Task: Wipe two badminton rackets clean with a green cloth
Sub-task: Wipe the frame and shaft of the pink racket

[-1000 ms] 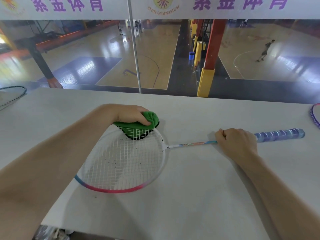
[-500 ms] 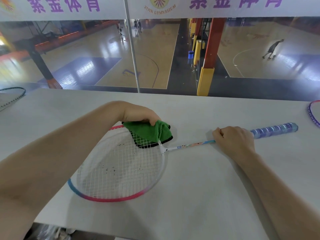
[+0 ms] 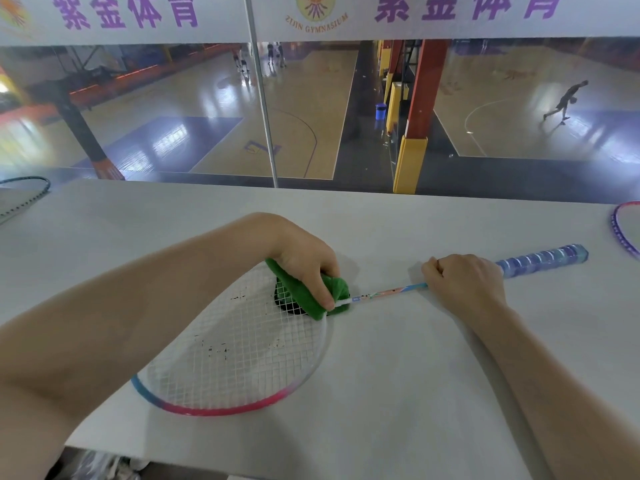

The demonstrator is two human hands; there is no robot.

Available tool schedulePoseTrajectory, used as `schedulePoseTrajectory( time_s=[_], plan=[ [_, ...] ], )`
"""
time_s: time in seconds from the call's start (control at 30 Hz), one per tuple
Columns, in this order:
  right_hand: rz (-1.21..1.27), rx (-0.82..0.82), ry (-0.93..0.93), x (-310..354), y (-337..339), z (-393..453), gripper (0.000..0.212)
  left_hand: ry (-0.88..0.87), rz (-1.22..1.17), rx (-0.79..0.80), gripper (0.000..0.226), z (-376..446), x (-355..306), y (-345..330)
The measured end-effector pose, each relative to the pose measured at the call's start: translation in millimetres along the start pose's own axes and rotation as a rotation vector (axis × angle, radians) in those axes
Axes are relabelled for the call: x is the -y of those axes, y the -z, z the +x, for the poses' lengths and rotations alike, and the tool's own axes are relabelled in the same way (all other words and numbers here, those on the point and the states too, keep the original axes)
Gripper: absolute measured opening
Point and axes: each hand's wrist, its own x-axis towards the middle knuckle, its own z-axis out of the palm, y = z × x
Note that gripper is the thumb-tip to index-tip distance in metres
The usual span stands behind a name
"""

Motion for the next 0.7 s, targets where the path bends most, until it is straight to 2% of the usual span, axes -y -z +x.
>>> schedulePoseTrajectory(
  time_s=[0.2, 0.37, 0.5, 0.7],
  plan=[
    [0.002, -0.010, 0.021, -2, 0, -1, 0.050, -0.029, 0.005, -0.003, 0.025, 8, 0, -11],
    [0.007, -0.009, 0.035, -2, 0, -1, 0.050, -0.090, -0.100, -0.025, 0.024, 7, 13, -14],
    [0.009, -0.040, 0.052, -3, -1, -2, 0.049, -0.127, -0.216, -0.019, 0.013, 7, 25, -13],
    [0.013, -0.080, 0.085, -2, 1, -5, 0.054, -0.078, -0.266, -0.027, 0.026, 7, 40, -10]
  ],
)
